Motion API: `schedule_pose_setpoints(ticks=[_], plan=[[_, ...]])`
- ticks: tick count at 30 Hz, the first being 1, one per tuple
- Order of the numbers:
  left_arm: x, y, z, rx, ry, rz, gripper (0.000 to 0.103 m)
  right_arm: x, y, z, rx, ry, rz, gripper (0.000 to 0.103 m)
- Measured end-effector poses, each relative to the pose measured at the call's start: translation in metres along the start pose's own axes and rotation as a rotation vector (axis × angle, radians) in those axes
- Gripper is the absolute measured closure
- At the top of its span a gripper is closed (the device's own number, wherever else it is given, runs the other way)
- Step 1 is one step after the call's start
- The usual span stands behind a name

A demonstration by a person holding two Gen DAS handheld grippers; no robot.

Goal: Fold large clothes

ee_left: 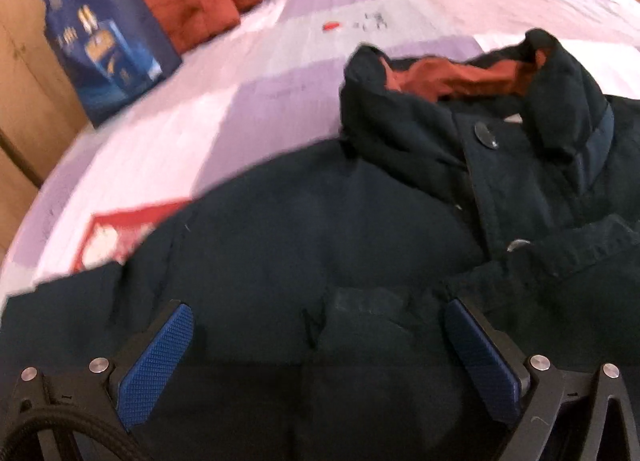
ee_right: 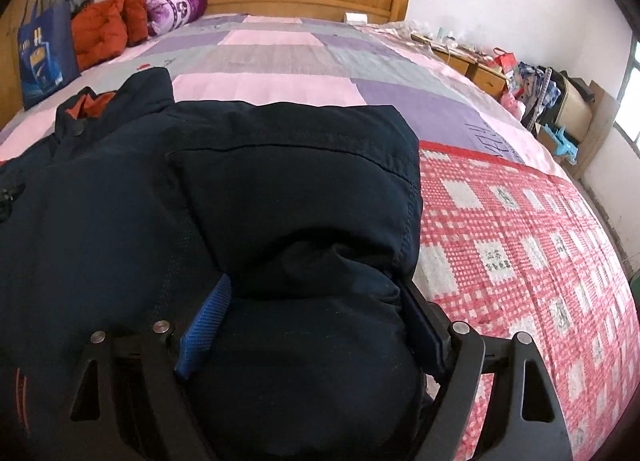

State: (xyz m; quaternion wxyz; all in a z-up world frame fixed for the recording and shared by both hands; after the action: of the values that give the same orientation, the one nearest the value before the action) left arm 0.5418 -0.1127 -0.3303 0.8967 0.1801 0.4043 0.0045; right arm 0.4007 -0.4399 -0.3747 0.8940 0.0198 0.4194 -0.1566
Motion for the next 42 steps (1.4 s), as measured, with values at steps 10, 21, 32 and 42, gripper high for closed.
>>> schedule_pose_setpoints(ticks=[10,21,32,42], plan=[[0.0,0.04,0.002,-0.007,-0.019,0.084,0.009,-0.02,-0.012,0.011,-0.007,-0.028,0.016,0.011],[-0.068,-0.071,0.013,0.046,-0.156,-0.173,0.0,-0.038,0.048,0.069,-0.099,-0.13,0.149,0.011],[0.008,0.001,-0.03,-0.097,-0.004,-0.061,0.0,0.031,-0.009,0.028,-0.006,-0.018,0.049,0.014],[-0.057,-0.052,-0.008,-0.028,-0.116,-0.079,0.001,0.029,-0.007,0.027,0.037,-0.09,0.065,0.015]])
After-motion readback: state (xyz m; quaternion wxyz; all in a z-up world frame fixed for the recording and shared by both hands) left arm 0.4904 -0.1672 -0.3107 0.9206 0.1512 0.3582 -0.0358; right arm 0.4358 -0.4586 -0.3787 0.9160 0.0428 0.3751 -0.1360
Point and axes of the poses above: each gripper's, at about its wrist camera, not at the fingertips, and x roughly the way its jaws point, y to its left, z to its top, the point moved 8 cm from there along x, roughly the way its jaws point, and after that the axes turned 1 degree about z, right-handed, at the moved point
